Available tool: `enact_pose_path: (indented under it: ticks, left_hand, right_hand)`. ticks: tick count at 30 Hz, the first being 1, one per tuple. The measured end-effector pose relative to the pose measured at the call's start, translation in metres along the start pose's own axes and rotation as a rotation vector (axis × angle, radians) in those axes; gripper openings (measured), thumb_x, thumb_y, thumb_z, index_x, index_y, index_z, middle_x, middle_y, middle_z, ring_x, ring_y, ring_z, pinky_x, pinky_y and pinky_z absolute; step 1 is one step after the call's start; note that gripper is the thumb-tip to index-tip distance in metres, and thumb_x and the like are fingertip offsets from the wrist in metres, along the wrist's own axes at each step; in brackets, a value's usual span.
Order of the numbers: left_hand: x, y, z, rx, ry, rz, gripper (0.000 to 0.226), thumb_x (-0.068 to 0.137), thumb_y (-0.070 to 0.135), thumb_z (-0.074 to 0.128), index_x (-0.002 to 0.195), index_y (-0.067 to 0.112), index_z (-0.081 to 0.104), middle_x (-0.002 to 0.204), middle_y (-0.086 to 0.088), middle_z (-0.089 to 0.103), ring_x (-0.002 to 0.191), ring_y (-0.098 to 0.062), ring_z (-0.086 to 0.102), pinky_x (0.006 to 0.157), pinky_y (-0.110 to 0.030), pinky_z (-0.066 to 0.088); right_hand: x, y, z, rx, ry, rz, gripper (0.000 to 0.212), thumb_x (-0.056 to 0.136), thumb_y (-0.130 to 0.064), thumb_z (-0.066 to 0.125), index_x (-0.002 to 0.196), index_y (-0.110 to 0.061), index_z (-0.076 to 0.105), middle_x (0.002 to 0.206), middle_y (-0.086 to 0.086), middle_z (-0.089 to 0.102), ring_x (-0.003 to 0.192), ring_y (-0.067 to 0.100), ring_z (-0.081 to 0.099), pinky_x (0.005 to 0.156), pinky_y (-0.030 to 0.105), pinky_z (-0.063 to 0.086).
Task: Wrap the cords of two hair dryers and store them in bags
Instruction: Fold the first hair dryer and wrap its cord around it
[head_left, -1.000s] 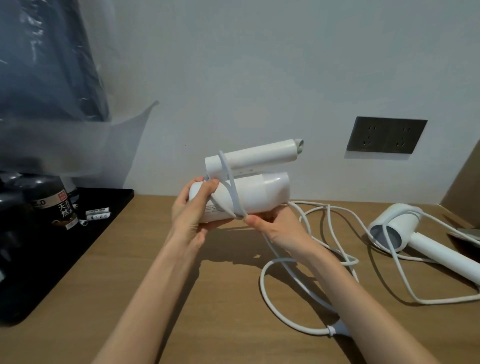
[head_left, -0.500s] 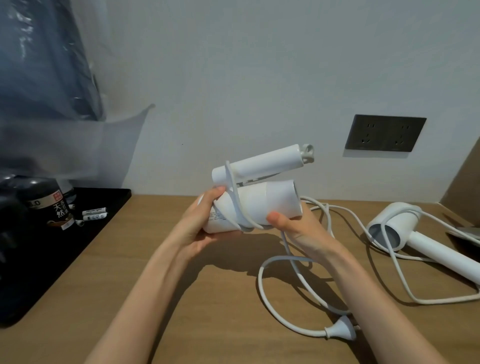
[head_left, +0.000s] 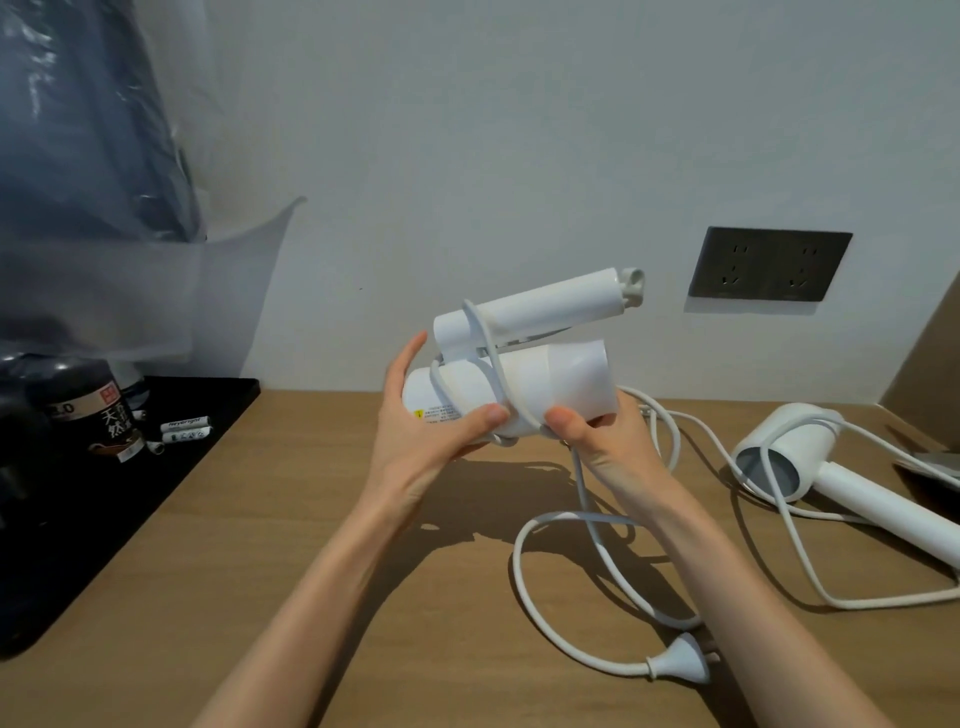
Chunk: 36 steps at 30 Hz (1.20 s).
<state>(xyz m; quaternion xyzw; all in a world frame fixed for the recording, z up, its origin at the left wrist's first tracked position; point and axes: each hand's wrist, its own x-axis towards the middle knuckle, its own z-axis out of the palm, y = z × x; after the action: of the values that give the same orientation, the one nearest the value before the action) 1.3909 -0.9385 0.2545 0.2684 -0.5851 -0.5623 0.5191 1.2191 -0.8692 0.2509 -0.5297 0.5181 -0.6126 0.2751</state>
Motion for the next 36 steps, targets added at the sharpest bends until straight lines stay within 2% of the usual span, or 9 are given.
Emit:
enact_pose_path:
  ticks: [2, 5, 7, 14, 18, 21, 28, 33, 36]
  left_hand:
    - [0.000, 0.001, -0.001, 0.151, -0.021, 0.067, 0.106, 0.035, 0.036, 0.090, 0.131, 0.037, 0.044, 0.122, 0.001, 0.055, 0.102, -0.017, 0.064, 0.073, -0.035, 0.060]
    - [-0.001, 0.001, 0.000, 0.270, -0.043, 0.157, 0.106, 0.039, 0.017, 0.097, 0.130, 0.027, 0.043, 0.116, 0.006, 0.056, 0.094, -0.001, 0.062, 0.071, -0.015, 0.053]
    - [-0.002, 0.001, 0.004, 0.259, -0.021, 0.158, 0.096, 0.044, 0.011, 0.093, 0.126, 0.025, 0.043, 0.112, 0.008, 0.056, 0.091, 0.001, 0.061, 0.069, -0.013, 0.052]
    - [-0.002, -0.006, 0.003, 0.103, -0.031, 0.071, 0.095, 0.038, 0.033, 0.090, 0.119, 0.020, 0.042, 0.114, -0.005, 0.056, 0.103, -0.022, 0.064, 0.075, -0.048, 0.059]
    - [0.001, 0.000, -0.002, 0.001, -0.133, 0.017, 0.091, 0.041, 0.026, 0.087, 0.120, 0.024, 0.043, 0.119, -0.010, 0.055, 0.101, -0.025, 0.066, 0.070, -0.037, 0.059]
    - [0.000, 0.004, -0.002, -0.141, -0.209, -0.087, 0.091, 0.046, 0.024, 0.083, 0.128, 0.024, 0.042, 0.121, -0.007, 0.059, 0.101, -0.022, 0.067, 0.072, -0.035, 0.058]
    - [0.002, 0.001, -0.001, -0.043, -0.066, -0.016, 0.099, 0.041, 0.032, 0.088, 0.129, 0.022, 0.045, 0.116, -0.004, 0.061, 0.105, -0.022, 0.065, 0.075, -0.041, 0.058]
    - [0.001, 0.005, 0.001, -0.101, -0.044, -0.066, 0.091, 0.044, 0.037, 0.085, 0.125, 0.020, 0.047, 0.116, -0.007, 0.062, 0.100, -0.024, 0.068, 0.071, -0.039, 0.058]
    - [0.005, 0.008, -0.005, -0.134, -0.006, -0.121, 0.089, 0.042, 0.039, 0.084, 0.122, 0.020, 0.050, 0.116, -0.008, 0.063, 0.098, -0.023, 0.068, 0.067, -0.037, 0.058]
  right_hand:
    - [0.000, -0.002, -0.001, -0.003, 0.015, -0.007, 0.059, 0.054, -0.056, 0.070, 0.101, -0.022, 0.058, 0.089, -0.001, 0.060, 0.080, 0.003, 0.063, 0.062, 0.016, 0.051]
    - [-0.001, -0.006, -0.003, 0.011, 0.038, -0.007, 0.057, 0.052, -0.057, 0.068, 0.097, -0.026, 0.055, 0.086, -0.004, 0.057, 0.072, -0.005, 0.061, 0.059, 0.013, 0.049]
    - [-0.002, -0.009, -0.002, 0.022, 0.025, -0.015, 0.056, 0.052, -0.055, 0.069, 0.098, -0.028, 0.054, 0.085, -0.007, 0.058, 0.074, -0.005, 0.062, 0.059, 0.013, 0.049]
    - [-0.002, -0.016, 0.004, 0.007, -0.038, -0.014, 0.064, 0.059, -0.054, 0.077, 0.110, -0.023, 0.055, 0.086, -0.019, 0.067, 0.086, -0.001, 0.064, 0.069, 0.014, 0.050]
    - [-0.003, -0.014, 0.005, 0.003, -0.062, 0.017, 0.061, 0.069, -0.035, 0.084, 0.118, -0.010, 0.057, 0.100, -0.001, 0.069, 0.096, 0.009, 0.066, 0.076, 0.020, 0.053]
    - [-0.005, -0.014, 0.005, -0.004, -0.079, 0.026, 0.060, 0.066, -0.026, 0.079, 0.119, -0.009, 0.058, 0.104, 0.002, 0.068, 0.096, 0.007, 0.067, 0.077, 0.019, 0.054]
    - [-0.010, -0.018, 0.013, 0.036, -0.086, 0.000, 0.047, 0.069, -0.003, 0.079, 0.109, -0.017, 0.059, 0.101, -0.004, 0.068, 0.091, 0.000, 0.067, 0.072, 0.014, 0.053]
    - [-0.007, -0.022, 0.011, -0.049, -0.113, -0.021, 0.040, 0.073, -0.016, 0.078, 0.107, -0.024, 0.058, 0.096, -0.004, 0.069, 0.090, 0.005, 0.067, 0.078, 0.020, 0.055]
    - [-0.006, -0.027, 0.003, -0.176, -0.178, -0.035, 0.030, 0.077, -0.032, 0.072, 0.102, -0.022, 0.060, 0.077, -0.002, 0.065, 0.071, 0.009, 0.061, 0.065, 0.019, 0.051]
